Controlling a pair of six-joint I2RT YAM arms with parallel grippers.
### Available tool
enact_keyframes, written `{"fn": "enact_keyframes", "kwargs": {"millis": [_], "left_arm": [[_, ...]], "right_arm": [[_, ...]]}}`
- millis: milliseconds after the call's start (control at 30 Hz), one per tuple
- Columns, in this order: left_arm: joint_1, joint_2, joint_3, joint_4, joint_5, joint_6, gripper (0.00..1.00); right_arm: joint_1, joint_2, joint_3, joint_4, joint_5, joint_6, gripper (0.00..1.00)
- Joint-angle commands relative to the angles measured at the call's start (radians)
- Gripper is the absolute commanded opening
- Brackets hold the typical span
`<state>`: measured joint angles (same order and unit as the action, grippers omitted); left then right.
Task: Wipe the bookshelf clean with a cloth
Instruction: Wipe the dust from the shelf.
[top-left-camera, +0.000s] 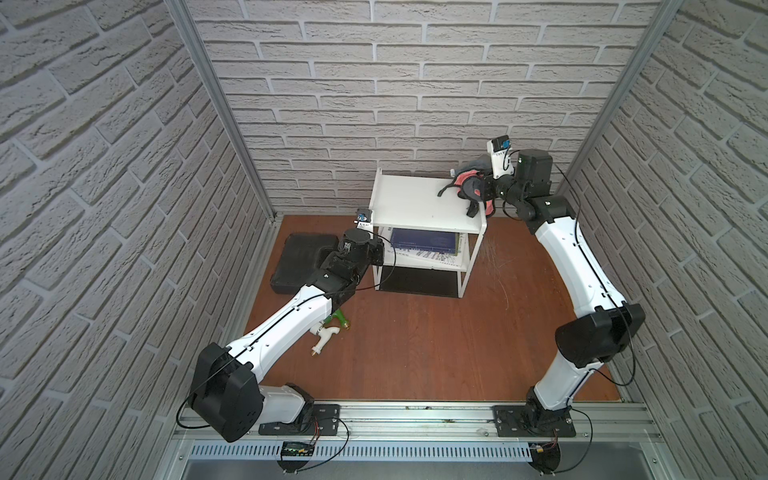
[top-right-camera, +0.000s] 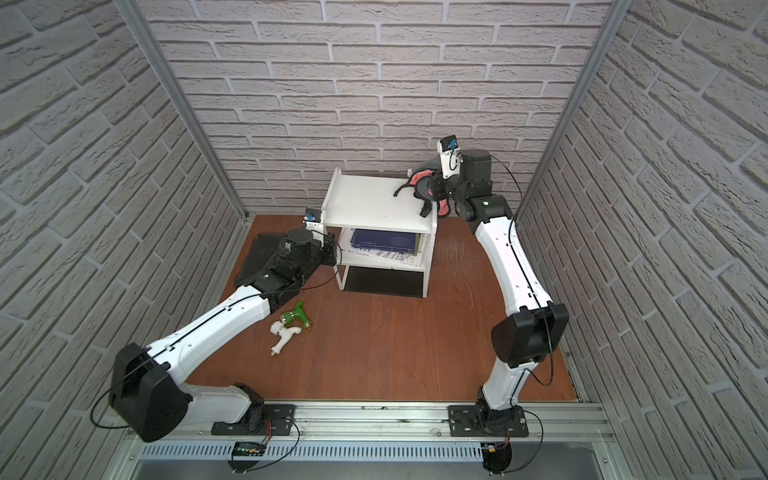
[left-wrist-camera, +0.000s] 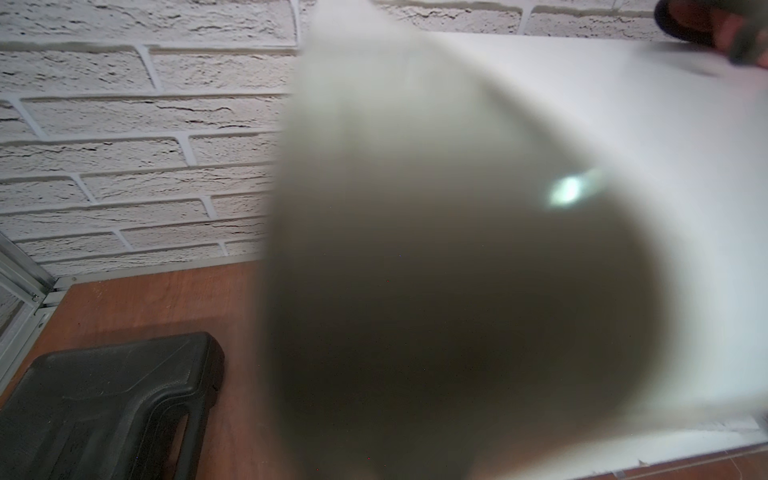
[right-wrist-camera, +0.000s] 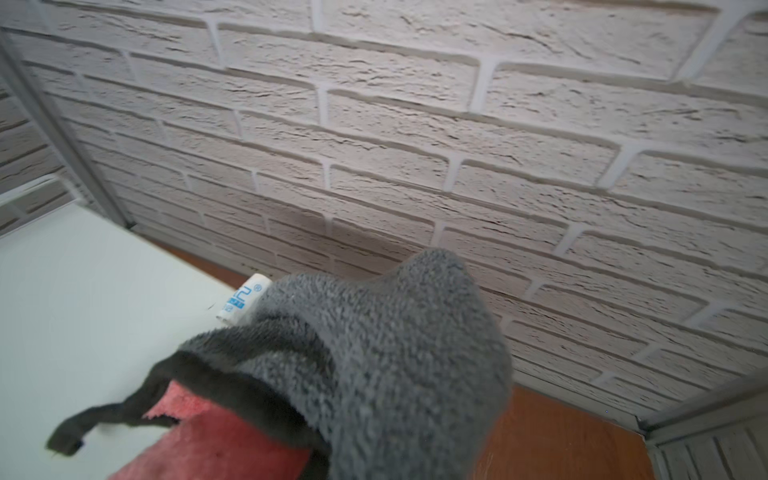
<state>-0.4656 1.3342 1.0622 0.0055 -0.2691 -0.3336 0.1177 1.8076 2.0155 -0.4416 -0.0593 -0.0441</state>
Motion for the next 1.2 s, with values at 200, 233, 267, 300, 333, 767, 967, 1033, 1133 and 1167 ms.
{"fn": "enact_keyframes", "kwargs": {"millis": [200, 233, 267, 300, 333, 767, 967, 1033, 1133, 1167], "left_arm": [[-0.001, 0.014, -0.024, -0.074, -0.031, -0.117, 0.00], [-0.001, 0.014, -0.021, -0.075, -0.036, -0.117, 0.00], [-0.001, 0.014, -0.019, -0.075, -0.037, -0.118, 0.00], [-0.002, 0.014, -0.017, -0.077, -0.037, -0.119, 0.00], [-0.005, 0.016, -0.013, -0.077, -0.036, -0.119, 0.00], [-0.038, 0.031, 0.014, -0.088, -0.068, -0.118, 0.00], [-0.044, 0.033, 0.016, -0.094, -0.081, -0.113, 0.00], [-0.046, 0.034, 0.013, -0.096, -0.088, -0.113, 0.00], [-0.045, 0.034, 0.007, -0.092, -0.089, -0.122, 0.00], [-0.048, 0.035, 0.008, -0.092, -0.090, -0.125, 0.00]], "right_arm": [[-0.134, 0.060, 0.044, -0.096, 0.060, 0.017, 0.03], [-0.139, 0.043, 0.005, -0.094, -0.093, -0.007, 0.03], [-0.139, 0.026, -0.033, -0.077, -0.179, -0.013, 0.03], [-0.140, 0.010, -0.071, -0.047, -0.287, -0.017, 0.03], [-0.139, -0.014, -0.110, -0.007, -0.368, -0.020, 0.03], [-0.153, -0.204, -0.397, 0.293, -0.638, -0.054, 0.03], [-0.154, -0.151, -0.297, 0.260, -0.489, 0.011, 0.03], [-0.151, -0.117, -0.253, 0.281, -0.531, 0.041, 0.03], [-0.150, -0.101, -0.252, 0.347, -0.611, 0.074, 0.03], [-0.150, -0.110, -0.266, 0.366, -0.649, 0.069, 0.03]]}}
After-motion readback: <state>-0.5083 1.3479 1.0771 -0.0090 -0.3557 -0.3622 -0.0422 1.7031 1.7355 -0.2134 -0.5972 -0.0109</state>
